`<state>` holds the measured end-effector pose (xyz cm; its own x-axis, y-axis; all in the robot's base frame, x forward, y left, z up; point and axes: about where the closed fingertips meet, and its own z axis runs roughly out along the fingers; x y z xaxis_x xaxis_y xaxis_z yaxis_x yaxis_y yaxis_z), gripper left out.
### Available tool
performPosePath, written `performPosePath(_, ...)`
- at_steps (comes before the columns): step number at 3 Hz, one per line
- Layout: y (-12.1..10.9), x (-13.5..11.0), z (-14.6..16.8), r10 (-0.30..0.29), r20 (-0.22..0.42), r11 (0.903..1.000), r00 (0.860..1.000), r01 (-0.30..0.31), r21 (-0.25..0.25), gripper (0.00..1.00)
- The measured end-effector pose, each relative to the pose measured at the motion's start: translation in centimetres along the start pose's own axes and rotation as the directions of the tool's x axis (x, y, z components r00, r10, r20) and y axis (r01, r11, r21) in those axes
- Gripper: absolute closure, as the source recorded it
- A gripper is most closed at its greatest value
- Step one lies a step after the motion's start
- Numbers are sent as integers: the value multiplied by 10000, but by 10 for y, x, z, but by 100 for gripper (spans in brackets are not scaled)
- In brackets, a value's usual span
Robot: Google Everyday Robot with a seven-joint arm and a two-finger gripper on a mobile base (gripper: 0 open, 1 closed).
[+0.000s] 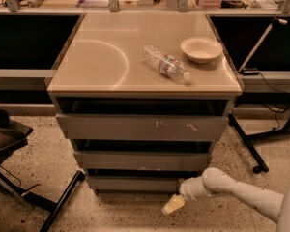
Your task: Open bottom drawer
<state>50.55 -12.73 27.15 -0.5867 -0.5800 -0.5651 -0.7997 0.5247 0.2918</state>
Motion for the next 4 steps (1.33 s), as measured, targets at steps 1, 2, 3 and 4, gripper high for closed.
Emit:
performPosePath(1, -7, -16, 38, -467, 1297, 9955, 9905, 568, -755, 0)
performPosePath(2, -26, -13, 36, -1038, 1454, 9913, 9839, 1142, -650, 0)
performPosePath(3, -27, -13, 36, -1047, 1456, 9913, 9838, 1149, -636, 0)
performPosePath(4, -36, -19, 57, -2172, 1323, 9751, 9671, 2211, -160, 0)
